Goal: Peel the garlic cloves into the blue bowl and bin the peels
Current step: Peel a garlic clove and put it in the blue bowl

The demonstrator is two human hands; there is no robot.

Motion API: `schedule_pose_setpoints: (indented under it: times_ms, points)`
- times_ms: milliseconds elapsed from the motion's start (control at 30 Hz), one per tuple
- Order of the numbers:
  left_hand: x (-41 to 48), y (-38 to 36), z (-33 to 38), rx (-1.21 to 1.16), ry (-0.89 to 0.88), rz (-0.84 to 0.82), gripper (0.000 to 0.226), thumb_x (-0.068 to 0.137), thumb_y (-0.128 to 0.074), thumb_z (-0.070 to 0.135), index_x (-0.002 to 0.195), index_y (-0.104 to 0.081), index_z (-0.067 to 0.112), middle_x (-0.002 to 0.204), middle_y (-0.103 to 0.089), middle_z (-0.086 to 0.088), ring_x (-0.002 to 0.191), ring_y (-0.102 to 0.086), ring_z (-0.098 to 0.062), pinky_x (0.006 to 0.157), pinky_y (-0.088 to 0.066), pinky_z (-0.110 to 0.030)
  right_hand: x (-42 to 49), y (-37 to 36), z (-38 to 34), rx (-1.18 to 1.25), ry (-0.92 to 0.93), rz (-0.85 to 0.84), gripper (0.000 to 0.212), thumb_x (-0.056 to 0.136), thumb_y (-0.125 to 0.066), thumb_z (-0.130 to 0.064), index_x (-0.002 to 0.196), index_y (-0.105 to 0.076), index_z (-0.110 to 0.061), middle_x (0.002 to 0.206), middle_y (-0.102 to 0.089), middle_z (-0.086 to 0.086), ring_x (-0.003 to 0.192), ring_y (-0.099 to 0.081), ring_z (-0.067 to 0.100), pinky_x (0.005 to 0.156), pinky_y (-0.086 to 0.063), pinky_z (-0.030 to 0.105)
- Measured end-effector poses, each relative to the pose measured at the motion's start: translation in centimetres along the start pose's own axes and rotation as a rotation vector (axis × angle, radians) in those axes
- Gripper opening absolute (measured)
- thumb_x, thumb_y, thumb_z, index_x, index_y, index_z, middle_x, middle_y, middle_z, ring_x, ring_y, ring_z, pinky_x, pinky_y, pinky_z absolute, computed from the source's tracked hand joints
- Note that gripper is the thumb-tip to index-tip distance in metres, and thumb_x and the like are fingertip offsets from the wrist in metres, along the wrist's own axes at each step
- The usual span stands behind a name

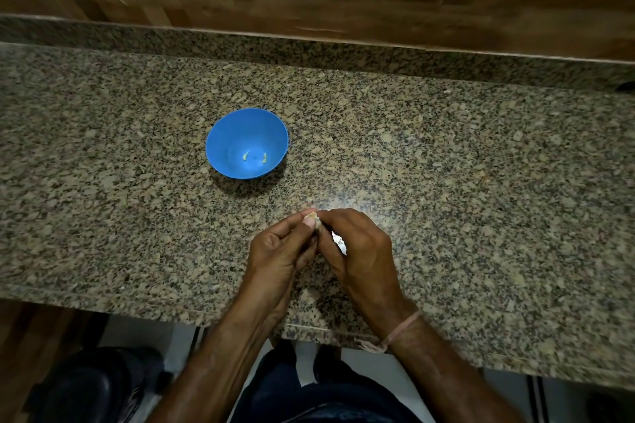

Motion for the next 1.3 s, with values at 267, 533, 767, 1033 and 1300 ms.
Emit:
schedule_pose_setpoints:
  times_ms: [267, 533, 767, 1033, 1300]
  points:
    - [0.2, -0.1, -0.3, -0.043, 0.033, -0.005, 0.025, 0.098, -0.064, 0.013, 0.118, -0.072, 0.003, 0.112, -0.076, -0.017, 0.1, -0.075, -0.019, 0.084, -0.062, -0.027, 0.4, -0.3, 0.0, -0.05, 0.032, -0.016, 0.019, 0.104, -0.062, -0.018, 0.117, -0.071, -0.008, 0.104, -0.069, 0.002, 0.095, -0.064, 0.019, 0.079, -0.054, 0.038]
    - [0.4, -0.3, 0.0, -0.235, 0.089, -0.138, 0.041, 0.093, -0.056, 0.013, 0.132, -0.062, 0.003, 0.128, -0.07, -0.018, 0.109, -0.071, -0.019, 0.088, -0.06, -0.026, 1.0, 0.7, 0.3, 0.406, -0.15, 0.013, 0.019, 0.093, -0.078, -0.011, 0.112, -0.076, -0.011, 0.11, -0.07, -0.003, 0.104, -0.068, 0.018, 0.084, -0.058, 0.031]
    - [0.3, -1.1, 0.7, -0.184, 0.039, -0.246, 0.042, 0.097, -0.051, 0.014, 0.138, -0.059, 0.005, 0.137, -0.065, -0.017, 0.129, -0.062, -0.024, 0.105, -0.053, -0.03, 1.3, 0.8, 0.7, 0.548, -0.309, 0.02, 0.019, 0.087, -0.081, -0.008, 0.103, -0.075, -0.015, 0.099, -0.072, -0.006, 0.094, -0.071, 0.02, 0.085, -0.06, 0.044]
    - [0.5, -1.1, 0.6, -0.124, 0.0, -0.213, 0.036, 0.102, -0.048, 0.011, 0.135, -0.059, 0.002, 0.137, -0.066, -0.018, 0.132, -0.06, -0.03, 0.099, -0.056, -0.028, 1.6, 1.3, 0.3, 0.486, -0.311, 0.041, 0.017, 0.083, -0.083, -0.005, 0.094, -0.072, -0.014, 0.09, -0.072, -0.007, 0.085, -0.07, 0.017, 0.079, -0.06, 0.035]
    - [0.6, -1.5, 0.5, -0.141, 0.017, -0.233, 0.038, 0.097, -0.054, 0.015, 0.133, -0.06, 0.005, 0.134, -0.067, -0.02, 0.131, -0.06, -0.03, 0.105, -0.053, -0.033, 1.4, 1.6, 0.4, 0.518, -0.339, 0.057, 0.016, 0.084, -0.083, -0.007, 0.092, -0.072, -0.014, 0.087, -0.073, -0.006, 0.084, -0.07, 0.016, 0.078, -0.058, 0.028]
Point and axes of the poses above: each hand's wrist, its own x-axis towards the middle knuckle, its own y-axis out of the back of the hand, z = x × y, the point moved 7 cm from there along x, towards the middle knuckle
